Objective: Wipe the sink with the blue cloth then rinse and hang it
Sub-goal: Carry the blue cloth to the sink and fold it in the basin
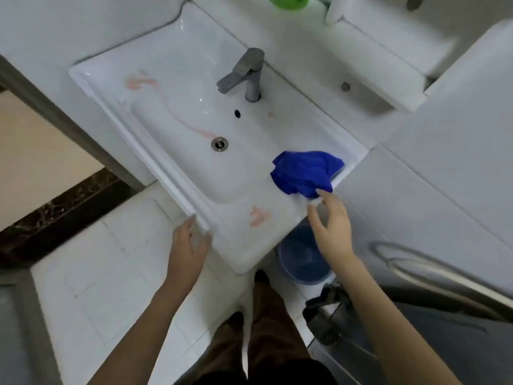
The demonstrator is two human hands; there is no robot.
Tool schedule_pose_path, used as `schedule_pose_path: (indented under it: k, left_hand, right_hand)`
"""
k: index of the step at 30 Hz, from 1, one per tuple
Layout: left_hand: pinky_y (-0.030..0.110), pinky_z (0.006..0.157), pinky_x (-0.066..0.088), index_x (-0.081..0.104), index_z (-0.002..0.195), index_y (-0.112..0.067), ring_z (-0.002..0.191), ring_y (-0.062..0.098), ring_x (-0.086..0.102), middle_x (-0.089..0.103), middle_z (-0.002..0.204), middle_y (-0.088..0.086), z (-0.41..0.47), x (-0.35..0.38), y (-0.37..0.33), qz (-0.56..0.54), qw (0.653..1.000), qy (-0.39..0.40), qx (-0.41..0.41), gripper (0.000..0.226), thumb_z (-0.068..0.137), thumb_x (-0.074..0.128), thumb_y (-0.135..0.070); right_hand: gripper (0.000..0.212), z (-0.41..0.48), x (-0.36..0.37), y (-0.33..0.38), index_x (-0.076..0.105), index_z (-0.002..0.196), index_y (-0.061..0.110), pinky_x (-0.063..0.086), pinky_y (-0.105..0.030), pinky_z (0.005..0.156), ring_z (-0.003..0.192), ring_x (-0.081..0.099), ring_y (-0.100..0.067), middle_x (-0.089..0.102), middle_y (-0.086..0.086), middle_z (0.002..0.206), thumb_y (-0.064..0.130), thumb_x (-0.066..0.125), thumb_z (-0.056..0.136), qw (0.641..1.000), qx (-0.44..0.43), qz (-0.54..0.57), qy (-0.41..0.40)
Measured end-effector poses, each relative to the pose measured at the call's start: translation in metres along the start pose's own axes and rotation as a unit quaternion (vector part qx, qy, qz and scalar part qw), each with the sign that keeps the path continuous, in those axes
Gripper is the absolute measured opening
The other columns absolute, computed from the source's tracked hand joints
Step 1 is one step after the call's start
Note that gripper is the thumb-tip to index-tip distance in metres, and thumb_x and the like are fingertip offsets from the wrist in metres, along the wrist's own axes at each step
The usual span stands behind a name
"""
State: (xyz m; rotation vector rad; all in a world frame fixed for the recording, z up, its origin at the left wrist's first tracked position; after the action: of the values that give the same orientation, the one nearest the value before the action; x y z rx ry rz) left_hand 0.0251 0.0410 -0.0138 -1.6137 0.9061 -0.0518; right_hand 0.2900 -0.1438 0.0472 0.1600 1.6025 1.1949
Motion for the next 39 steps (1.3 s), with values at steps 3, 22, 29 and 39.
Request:
schedule_pose_path:
  k: [3, 22, 29, 39]
  left_hand:
    - [0.041, 0.108, 0.040, 0.029, 0.151, -0.026, 0.131, 0.019, 0.042, 0.035, 0.147, 0.003, 0.026, 0.006, -0.001, 0.003, 0.996, -0.071, -0.058, 0.064, 0.096, 0.059, -0.038]
    - [0.035, 0.079, 0.040, 0.025, 0.140, -0.036, 0.093, 0.022, 0.049, 0.046, 0.116, -0.007, 0.051, 0.040, 0.011, -0.003, 0.975, -0.169, -0.145, 0.054, 0.096, 0.047, -0.014]
    - [0.046, 0.103, 0.045, 0.021, 0.156, -0.021, 0.122, 0.029, 0.054, 0.040, 0.152, 0.006, 0.049, 0.031, -0.002, -0.058, 0.963, -0.148, -0.216, 0.065, 0.098, 0.050, -0.012]
    - [0.014, 0.081, 0.040, 0.062, 0.120, -0.020, 0.109, 0.006, 0.058, 0.061, 0.123, -0.011, -0.007, -0.047, -0.045, -0.075, 0.967, -0.176, -0.168, 0.023, 0.099, 0.051, -0.022]
  right_hand:
    - [0.051, 0.061, 0.002, -0.009, 0.046, 0.140, 0.024, 0.040, -0.027, 0.102, 0.124, 0.048, -0.008, 0.051, 0.003, 0.141, 0.048, 0.049, 0.096, 0.999, 0.006, -0.030, 0.007]
    - [0.063, 0.162, 0.069, -0.078, 0.059, 0.106, 0.004, 0.046, -0.038, 0.076, 0.089, 0.058, -0.030, 0.064, -0.012, 0.099, 0.063, 0.061, 0.084, 0.948, -0.011, -0.281, 0.149]
    - [0.036, 0.155, 0.052, -0.057, 0.061, 0.080, 0.014, 0.049, -0.030, 0.059, 0.072, 0.065, -0.022, 0.067, -0.001, 0.074, 0.048, 0.073, 0.083, 0.969, 0.166, 0.021, 0.183]
    - [0.016, 0.096, 0.045, 0.089, 0.065, 0.093, 0.013, 0.058, -0.042, 0.069, 0.083, 0.068, -0.030, 0.068, -0.015, 0.091, 0.026, 0.073, 0.088, 0.914, 0.057, 0.277, 0.291]
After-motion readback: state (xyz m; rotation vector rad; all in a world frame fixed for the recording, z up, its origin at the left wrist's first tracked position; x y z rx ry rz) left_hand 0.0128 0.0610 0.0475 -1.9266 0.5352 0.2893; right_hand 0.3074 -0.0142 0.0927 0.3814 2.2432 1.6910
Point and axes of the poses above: each hand's wrist, its own z-axis towards the middle knuckle, its own x-axis out of the palm, y = z × x, the point moved 5 cm from there along z, towards the middle knuckle
